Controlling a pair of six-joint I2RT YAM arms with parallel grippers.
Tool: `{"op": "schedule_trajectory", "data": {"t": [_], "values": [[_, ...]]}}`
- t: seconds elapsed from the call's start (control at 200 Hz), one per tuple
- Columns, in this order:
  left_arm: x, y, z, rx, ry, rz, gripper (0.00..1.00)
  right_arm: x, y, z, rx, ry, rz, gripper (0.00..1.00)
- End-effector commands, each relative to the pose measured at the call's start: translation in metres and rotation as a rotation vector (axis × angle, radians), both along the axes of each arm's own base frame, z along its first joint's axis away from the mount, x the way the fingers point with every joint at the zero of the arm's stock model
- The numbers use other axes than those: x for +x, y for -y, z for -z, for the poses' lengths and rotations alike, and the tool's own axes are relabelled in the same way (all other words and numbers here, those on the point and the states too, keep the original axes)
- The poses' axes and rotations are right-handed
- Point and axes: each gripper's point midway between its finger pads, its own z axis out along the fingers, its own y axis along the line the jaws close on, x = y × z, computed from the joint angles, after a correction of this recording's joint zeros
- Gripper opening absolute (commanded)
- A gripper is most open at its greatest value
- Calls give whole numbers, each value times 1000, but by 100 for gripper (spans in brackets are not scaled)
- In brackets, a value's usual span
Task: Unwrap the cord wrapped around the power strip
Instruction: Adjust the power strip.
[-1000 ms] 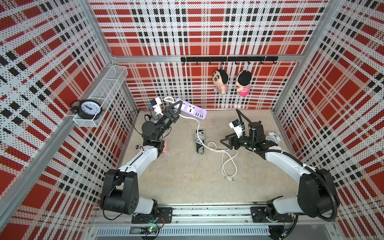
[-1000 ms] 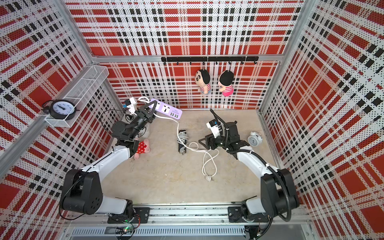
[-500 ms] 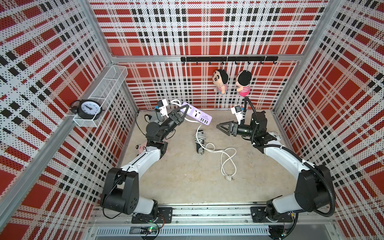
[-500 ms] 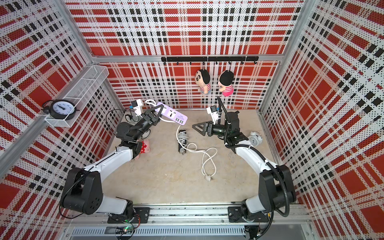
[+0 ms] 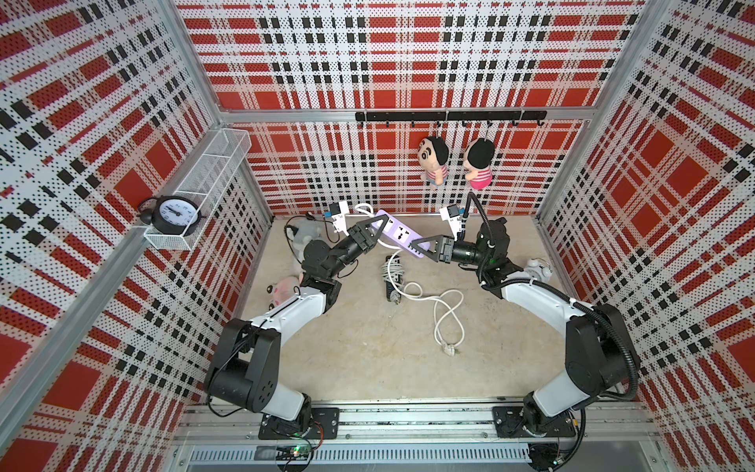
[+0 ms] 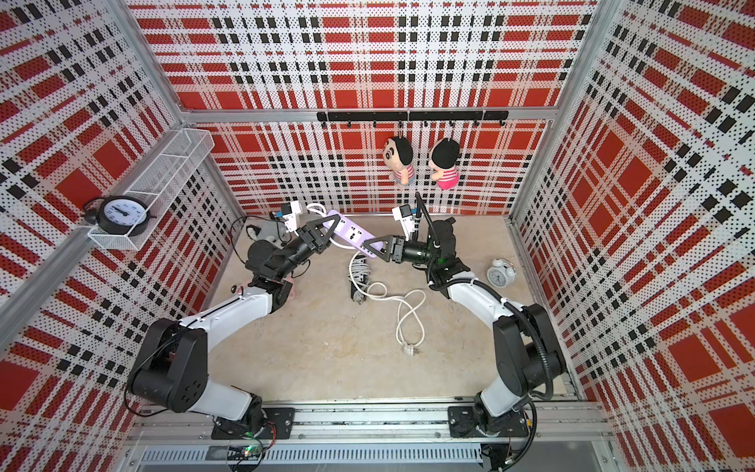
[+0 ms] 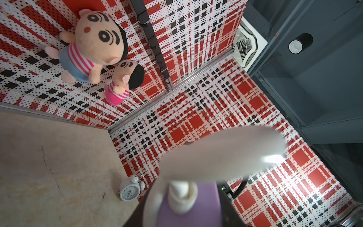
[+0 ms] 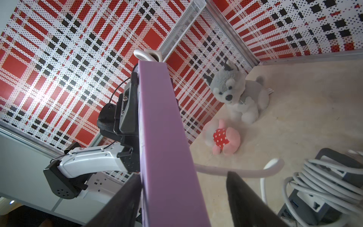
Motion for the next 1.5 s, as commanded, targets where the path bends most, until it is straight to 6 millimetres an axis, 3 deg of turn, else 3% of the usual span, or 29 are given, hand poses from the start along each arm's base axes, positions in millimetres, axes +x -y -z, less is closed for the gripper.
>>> {"op": "schedule_trajectory", "data": {"t": [0.0,0.075,0.195,0.266,0.306,0.376,0.426,0.516,0.616,0.731,0.842,0.972,1.132,1.328,1.493], "values": [[-2,2,-14,5,66,-6,0,-2,-3,-21,45,51,-11,55],[3,4,-8,41,57,-21,0,-2,-3,-19,31,50,-9,44],[8,8,0,94,47,-37,9,0,-3,-13,3,35,1,19],[8,10,2,116,48,-42,16,1,-3,-12,-3,35,3,14],[9,10,4,132,45,-45,32,1,-3,-13,-5,39,1,14],[13,7,12,193,43,-74,76,4,1,-15,-15,42,11,14],[17,2,20,271,48,-113,100,9,6,-14,-31,38,26,13],[31,-19,43,514,29,-258,98,18,17,-10,-90,31,65,13],[39,-50,65,859,7,-441,98,31,31,8,-248,2,145,14],[34,-78,72,1119,14,-560,98,35,41,19,-344,-39,140,13],[21,-82,65,1283,99,-593,98,35,44,30,-389,-130,93,10],[-4,-50,48,1450,322,-547,98,31,44,36,-436,-191,46,5],[-24,6,35,1614,546,-483,98,28,43,38,-460,-248,10,3],[-33,78,69,1781,708,-247,98,18,35,37,-415,-297,-77,2],[-38,104,83,1808,806,-113,98,8,38,36,-451,-285,-117,4]]}}
